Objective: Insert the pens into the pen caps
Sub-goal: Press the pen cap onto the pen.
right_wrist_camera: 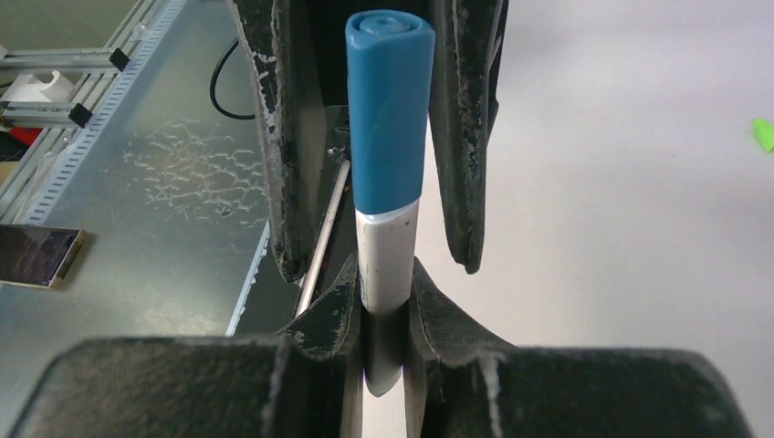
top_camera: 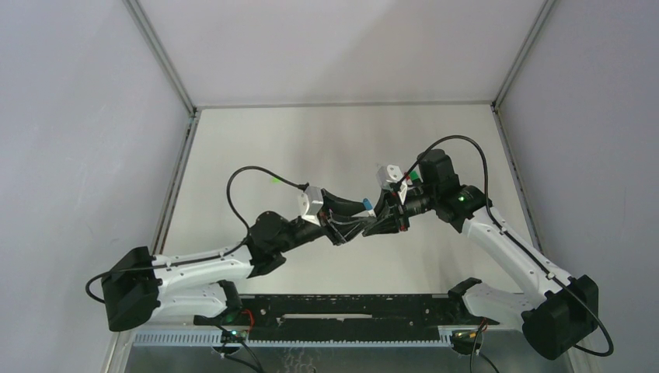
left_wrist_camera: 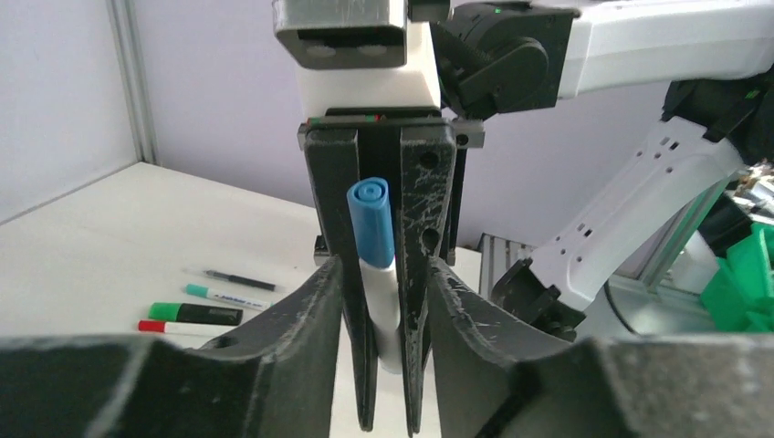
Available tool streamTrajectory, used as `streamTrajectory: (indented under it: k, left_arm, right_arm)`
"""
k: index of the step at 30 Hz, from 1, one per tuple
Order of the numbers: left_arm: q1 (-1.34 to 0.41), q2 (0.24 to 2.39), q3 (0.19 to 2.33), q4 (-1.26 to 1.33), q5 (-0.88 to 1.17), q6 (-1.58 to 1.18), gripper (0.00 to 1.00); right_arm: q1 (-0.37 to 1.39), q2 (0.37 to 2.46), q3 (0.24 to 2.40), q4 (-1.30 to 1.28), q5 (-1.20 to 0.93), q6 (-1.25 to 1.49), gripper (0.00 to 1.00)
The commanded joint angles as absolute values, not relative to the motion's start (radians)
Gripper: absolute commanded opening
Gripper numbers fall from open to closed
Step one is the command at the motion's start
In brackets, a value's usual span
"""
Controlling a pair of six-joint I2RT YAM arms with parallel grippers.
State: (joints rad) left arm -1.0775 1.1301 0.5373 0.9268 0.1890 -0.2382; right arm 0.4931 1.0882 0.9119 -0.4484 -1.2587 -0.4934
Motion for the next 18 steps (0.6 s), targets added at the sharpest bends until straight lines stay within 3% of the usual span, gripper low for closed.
streamTrajectory:
  k: [1,7,11,15,18]
  left_arm:
    - [-1.069,1.142,0.611,0.976,0.216,-0.260,0.40]
    - [-1.068,1.167,0.627,0.985,0.244,-0.287,0.21]
    - [-1.068,1.176,0.629,0.986,0.254,-0.299,0.16]
    - [-1.068,1.180,0.626,0.986,0.261,-0.310,0.01]
    - [-1.067,1.180,0.618,0.989,0.253,-0.330,0.00]
  right_arm:
    - [0.503,1.089,0.950,-0.448,-1.281,-0.517,0.03]
    - [0.506,1.088,0.950,-0.449,-1.280,-0.518,0.03]
    - [0.506,1.086,0.949,-0.448,-1.281,-0.514,0.03]
    - [0.507,1.085,0.950,-0.441,-1.284,-0.505,0.04]
    - [0.506,1.082,0.950,-0.428,-1.278,-0.483,0.07]
